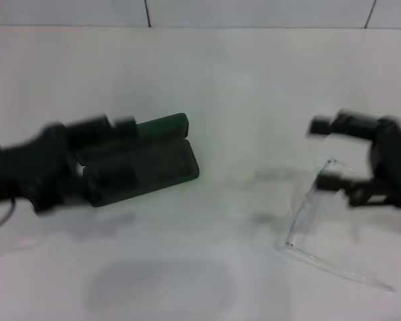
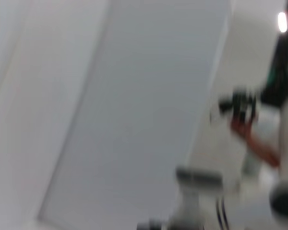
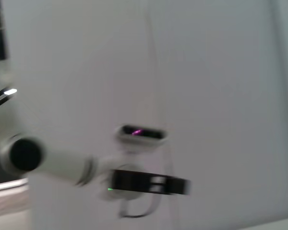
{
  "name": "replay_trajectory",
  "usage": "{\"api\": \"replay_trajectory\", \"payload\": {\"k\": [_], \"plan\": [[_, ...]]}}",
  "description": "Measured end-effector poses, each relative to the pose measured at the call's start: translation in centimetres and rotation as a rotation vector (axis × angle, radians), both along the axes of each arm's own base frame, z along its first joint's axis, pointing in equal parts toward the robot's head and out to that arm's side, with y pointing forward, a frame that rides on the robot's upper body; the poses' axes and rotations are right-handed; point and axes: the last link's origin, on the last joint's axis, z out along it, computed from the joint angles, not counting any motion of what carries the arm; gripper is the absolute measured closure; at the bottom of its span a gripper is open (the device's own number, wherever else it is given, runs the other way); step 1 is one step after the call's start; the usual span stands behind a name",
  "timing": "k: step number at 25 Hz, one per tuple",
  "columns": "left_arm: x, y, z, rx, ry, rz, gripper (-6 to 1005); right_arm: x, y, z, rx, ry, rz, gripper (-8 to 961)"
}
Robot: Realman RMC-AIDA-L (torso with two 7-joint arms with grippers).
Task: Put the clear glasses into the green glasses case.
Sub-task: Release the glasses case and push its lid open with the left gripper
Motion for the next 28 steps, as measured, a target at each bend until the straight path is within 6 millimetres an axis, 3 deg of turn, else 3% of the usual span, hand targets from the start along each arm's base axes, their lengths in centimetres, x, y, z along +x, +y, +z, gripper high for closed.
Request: {"api": "replay_trajectory", "payload": {"k": [5,9,12,19,28], "plan": [[1.3,1.7,3.8,0.054,-0.076,0.067,247,3.0,0.3,5.4,0.257,0.071,-0.157,110],[4.1,3.9,4.7,0.096,0.186,0.064,263,5.8,0.1,9.6,0.413,0.028,-0.293,112],[5.9,6.2,4.5,0.149,0.473,0.085,276,7.9,0.0,11.5,0.454,-0.046,-0.380,113],[6.0,9.5,1.9,0.150,0.868,0.147,318,8.7,-1.6,11.6,0.415,-0.056,-0.409,116],[6.2,11.4,-1.3,0.188,1.024,0.108,382,8.5,-3.2,11.1,0.369,-0.008,-0.377,121]]}}
